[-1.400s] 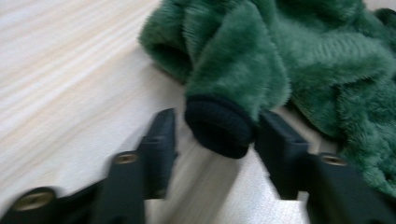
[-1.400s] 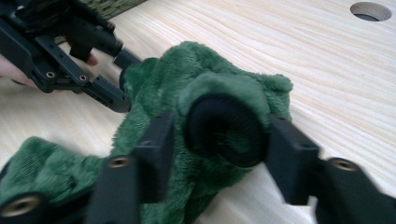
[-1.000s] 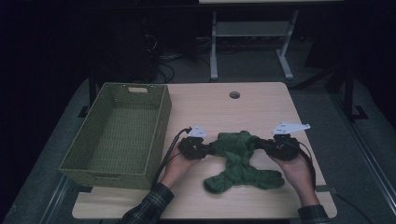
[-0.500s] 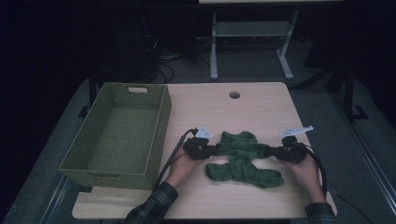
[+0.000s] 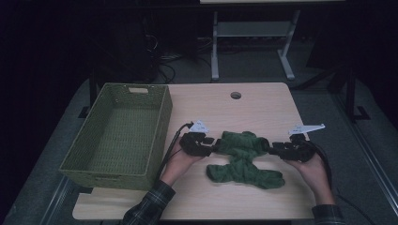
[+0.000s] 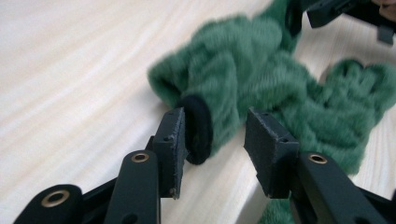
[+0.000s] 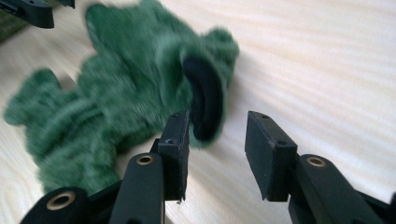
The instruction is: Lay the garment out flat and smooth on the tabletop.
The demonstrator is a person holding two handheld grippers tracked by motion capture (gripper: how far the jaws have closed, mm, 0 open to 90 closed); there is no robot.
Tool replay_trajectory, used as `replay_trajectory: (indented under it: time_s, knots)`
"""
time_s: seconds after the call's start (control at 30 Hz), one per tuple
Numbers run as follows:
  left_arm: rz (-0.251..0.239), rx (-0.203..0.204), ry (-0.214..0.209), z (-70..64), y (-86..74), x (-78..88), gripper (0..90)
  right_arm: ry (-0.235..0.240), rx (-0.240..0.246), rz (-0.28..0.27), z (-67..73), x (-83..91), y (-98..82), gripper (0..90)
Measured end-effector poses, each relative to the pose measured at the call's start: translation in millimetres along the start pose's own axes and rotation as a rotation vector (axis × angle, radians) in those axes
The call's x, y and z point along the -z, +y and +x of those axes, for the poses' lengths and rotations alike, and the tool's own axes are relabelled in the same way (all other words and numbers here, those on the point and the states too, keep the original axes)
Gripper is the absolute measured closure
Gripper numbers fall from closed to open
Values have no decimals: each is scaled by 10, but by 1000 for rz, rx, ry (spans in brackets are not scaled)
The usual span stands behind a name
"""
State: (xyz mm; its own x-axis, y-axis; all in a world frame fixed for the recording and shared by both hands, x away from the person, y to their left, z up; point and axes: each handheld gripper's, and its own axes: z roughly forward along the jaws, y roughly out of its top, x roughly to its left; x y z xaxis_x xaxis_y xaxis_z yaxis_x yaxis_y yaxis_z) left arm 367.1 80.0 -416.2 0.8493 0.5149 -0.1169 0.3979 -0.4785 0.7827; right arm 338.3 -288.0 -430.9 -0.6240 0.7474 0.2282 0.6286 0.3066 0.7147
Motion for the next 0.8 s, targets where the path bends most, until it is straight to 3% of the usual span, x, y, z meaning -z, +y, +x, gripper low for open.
replay_trajectory:
  time_s: [0.1, 0.2, 0.37, 0.47, 0.5, 0.57, 0.8]
  knots:
    - [-20, 9, 34, 88, 113, 18, 597, -9, 14, -37, -5, 33, 118, 595]
    - [-22, 22, 42, 158, 178, -15, 624, -16, 19, -50, -24, 20, 214, 598]
    - [-11, 77, 46, 340, 309, -236, 653, -26, 36, -49, -59, -148, 544, 603]
    - [12, 77, 42, 399, 321, -345, 650, -28, 40, -44, -79, -234, 618, 608]
    - [35, 80, 33, 444, 312, -458, 643, -25, 34, -20, -119, -364, 693, 609]
    - [59, 75, 28, 467, 288, -531, 624, -22, 28, -1, -153, -483, 722, 613]
    - [106, 48, -4, 474, 225, -659, 599, 17, 26, 93, -183, -797, 749, 609]
